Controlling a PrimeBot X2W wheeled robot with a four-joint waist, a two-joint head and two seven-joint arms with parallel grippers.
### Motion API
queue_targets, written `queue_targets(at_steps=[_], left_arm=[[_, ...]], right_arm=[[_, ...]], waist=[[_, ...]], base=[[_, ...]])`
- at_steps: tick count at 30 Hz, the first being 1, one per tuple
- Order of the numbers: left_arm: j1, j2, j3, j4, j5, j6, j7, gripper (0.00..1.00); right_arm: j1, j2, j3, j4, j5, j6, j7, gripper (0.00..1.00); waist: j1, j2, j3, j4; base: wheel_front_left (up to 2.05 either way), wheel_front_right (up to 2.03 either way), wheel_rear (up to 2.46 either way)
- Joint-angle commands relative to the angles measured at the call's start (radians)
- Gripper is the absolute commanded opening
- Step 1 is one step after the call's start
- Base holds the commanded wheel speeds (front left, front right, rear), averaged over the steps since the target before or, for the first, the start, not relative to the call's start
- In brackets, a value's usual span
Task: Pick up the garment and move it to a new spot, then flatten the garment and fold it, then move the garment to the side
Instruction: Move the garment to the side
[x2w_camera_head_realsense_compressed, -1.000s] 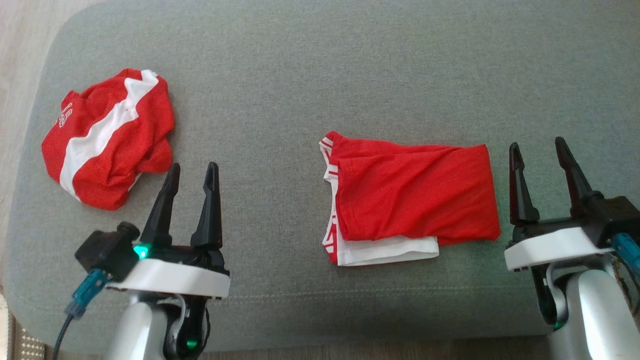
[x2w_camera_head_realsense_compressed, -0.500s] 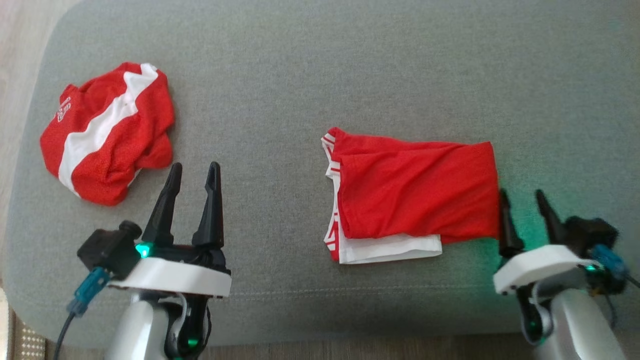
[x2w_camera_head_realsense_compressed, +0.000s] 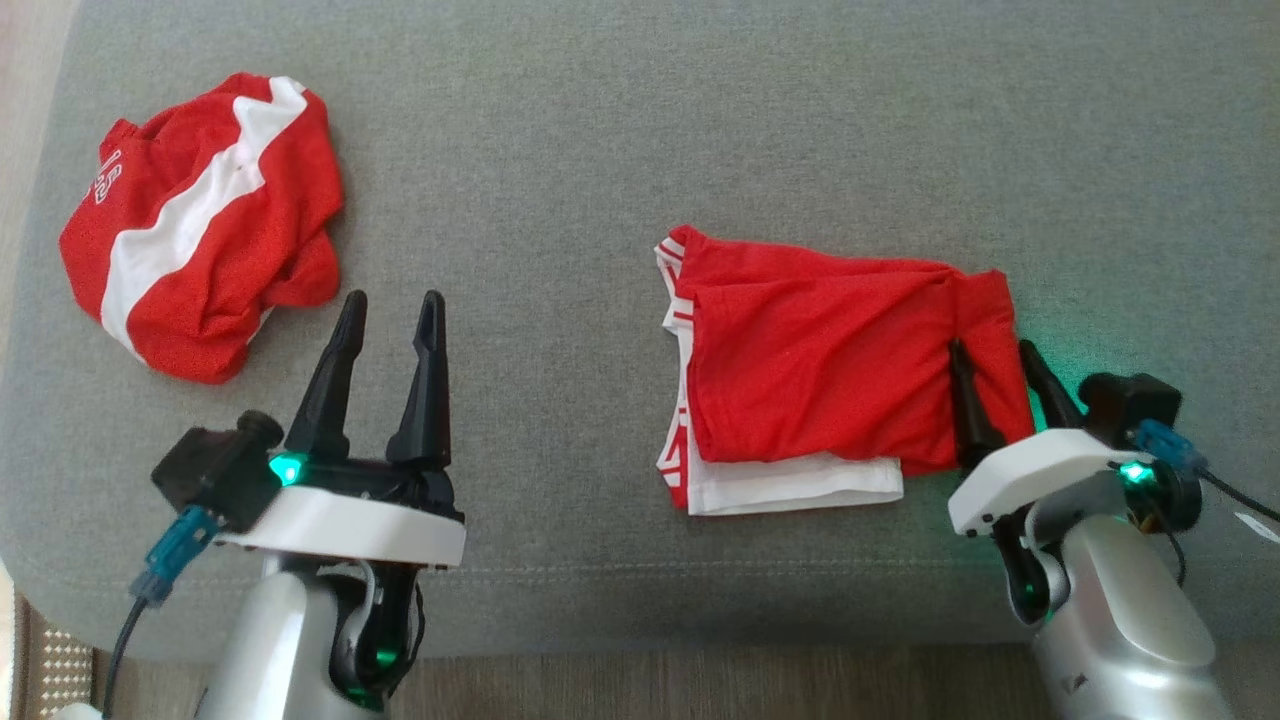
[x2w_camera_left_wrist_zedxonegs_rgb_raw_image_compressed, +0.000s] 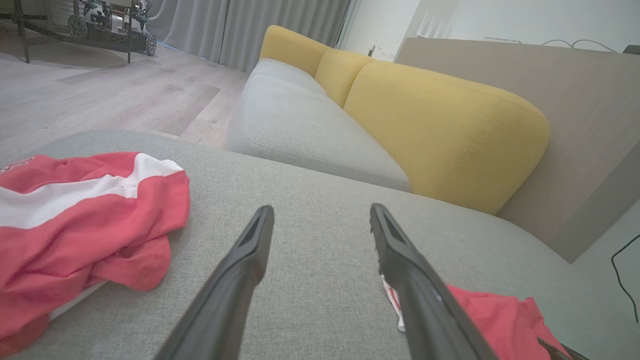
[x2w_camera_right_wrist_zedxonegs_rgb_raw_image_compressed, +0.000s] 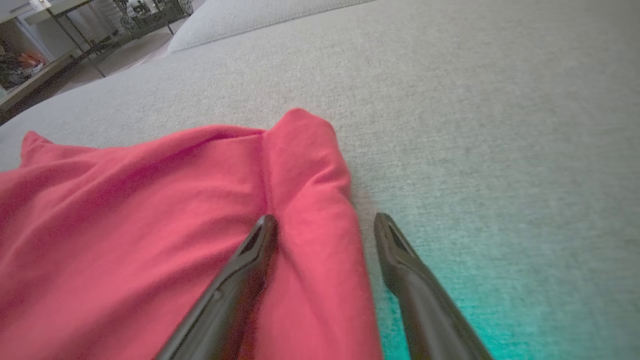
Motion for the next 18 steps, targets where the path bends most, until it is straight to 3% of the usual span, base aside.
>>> queue_targets(at_steps=[1, 2, 3, 10, 18], left_arm=[[-0.033, 0.007, 0.023, -0.031, 0.010, -0.004, -0.012, 1.00], [-0.035, 0.007, 0.023, -0.030, 0.010, -0.004, -0.012, 1.00], [-0.037, 0.007, 0.023, -0.030, 0.011, -0.004, -0.012, 1.00], [-0.046, 0.007, 0.030, -0.029, 0.019, -0.006, -0.012, 1.00], [-0.067, 0.007, 0.040, -0.038, 0.035, -0.016, -0.012, 1.00]], right_arm=[[-0.026, -0.001, 0.042, -0.002, 0.003, 0.000, -0.006, 0.96], [-0.032, -0.004, 0.053, 0.013, 0.005, 0.000, -0.006, 0.23], [-0.039, -0.008, 0.061, 0.021, 0.003, 0.000, -0.006, 0.00], [-0.062, -0.036, 0.076, -0.022, -0.057, 0.000, -0.006, 0.00], [-0.153, -0.099, 0.187, -0.134, -0.156, 0.000, -0.006, 0.00]], waist=[[0.0000, 0.0000, 0.003, 0.002], [0.0000, 0.0000, 0.005, 0.003], [0.0000, 0.0000, 0.006, 0.002], [0.0000, 0.0000, 0.011, -0.012], [0.0000, 0.0000, 0.036, -0.076]], base=[[0.00, 0.00, 0.00], [0.00, 0.00, 0.00], [0.00, 0.00, 0.00], [0.00, 0.00, 0.00], [0.00, 0.00, 0.00]])
